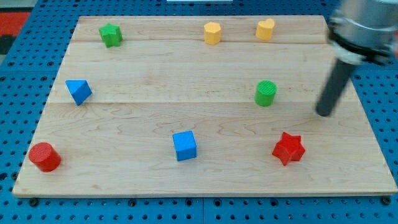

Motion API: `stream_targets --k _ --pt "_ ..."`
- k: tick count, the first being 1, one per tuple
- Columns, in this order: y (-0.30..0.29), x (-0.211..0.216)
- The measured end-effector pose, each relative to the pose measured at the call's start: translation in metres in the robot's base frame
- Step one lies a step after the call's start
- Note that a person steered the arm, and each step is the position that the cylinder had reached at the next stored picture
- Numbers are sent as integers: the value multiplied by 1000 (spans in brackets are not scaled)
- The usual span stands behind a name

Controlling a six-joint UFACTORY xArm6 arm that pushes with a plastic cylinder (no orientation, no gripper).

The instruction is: Slightly push the red star upwards

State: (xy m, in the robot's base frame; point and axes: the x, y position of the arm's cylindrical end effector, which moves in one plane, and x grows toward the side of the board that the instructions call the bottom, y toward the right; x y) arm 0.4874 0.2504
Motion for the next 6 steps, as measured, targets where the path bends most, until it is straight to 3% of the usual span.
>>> stream_targets --k 1,2,3,5,6 --pt "3 78" --pt "-44 129" --pt "-94 111" --pt "-121 76" --pt "-125 96"
